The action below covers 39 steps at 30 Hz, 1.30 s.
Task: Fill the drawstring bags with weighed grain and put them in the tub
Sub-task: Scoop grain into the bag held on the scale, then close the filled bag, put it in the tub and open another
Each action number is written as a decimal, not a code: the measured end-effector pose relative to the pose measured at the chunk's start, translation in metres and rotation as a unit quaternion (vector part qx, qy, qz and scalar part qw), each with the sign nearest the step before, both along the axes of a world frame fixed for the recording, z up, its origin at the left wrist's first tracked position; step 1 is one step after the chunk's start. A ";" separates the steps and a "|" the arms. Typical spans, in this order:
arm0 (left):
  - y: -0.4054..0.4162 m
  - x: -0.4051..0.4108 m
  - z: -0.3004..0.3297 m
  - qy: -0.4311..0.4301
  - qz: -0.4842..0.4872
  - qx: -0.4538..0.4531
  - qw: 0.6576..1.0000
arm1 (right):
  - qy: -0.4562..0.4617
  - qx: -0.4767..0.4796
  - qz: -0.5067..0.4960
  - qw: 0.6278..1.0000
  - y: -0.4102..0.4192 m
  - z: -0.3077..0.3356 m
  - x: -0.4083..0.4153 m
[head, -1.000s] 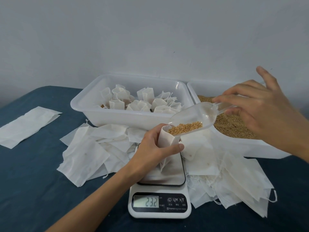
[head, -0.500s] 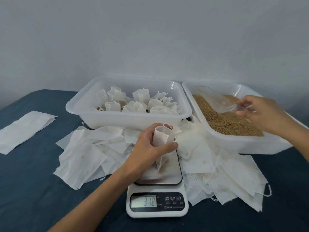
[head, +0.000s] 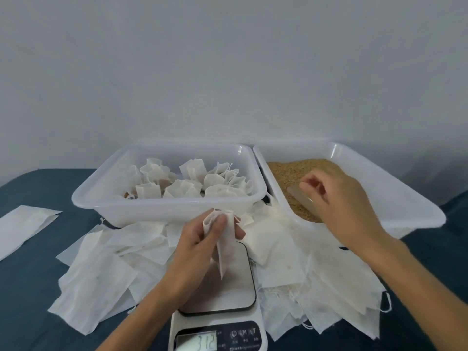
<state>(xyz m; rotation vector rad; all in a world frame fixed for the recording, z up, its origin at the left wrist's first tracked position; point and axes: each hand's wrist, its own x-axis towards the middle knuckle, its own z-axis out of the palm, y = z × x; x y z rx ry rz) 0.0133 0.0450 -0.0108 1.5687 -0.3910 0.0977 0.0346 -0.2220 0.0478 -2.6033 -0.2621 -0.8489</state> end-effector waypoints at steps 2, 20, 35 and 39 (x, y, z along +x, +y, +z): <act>0.001 0.006 0.011 -0.012 0.011 -0.002 1.000 | 0.009 0.071 0.137 0.988 0.037 -0.007 -0.032; 0.124 0.194 0.062 0.060 0.266 0.094 0.957 | 0.143 0.205 0.213 0.945 0.071 -0.057 -0.041; 0.110 0.185 0.052 0.028 0.273 0.506 0.818 | 0.121 0.229 0.164 0.952 0.065 -0.059 -0.041; 0.063 0.130 0.060 -0.205 0.305 0.422 0.829 | 0.128 0.254 0.143 0.948 0.063 -0.060 -0.041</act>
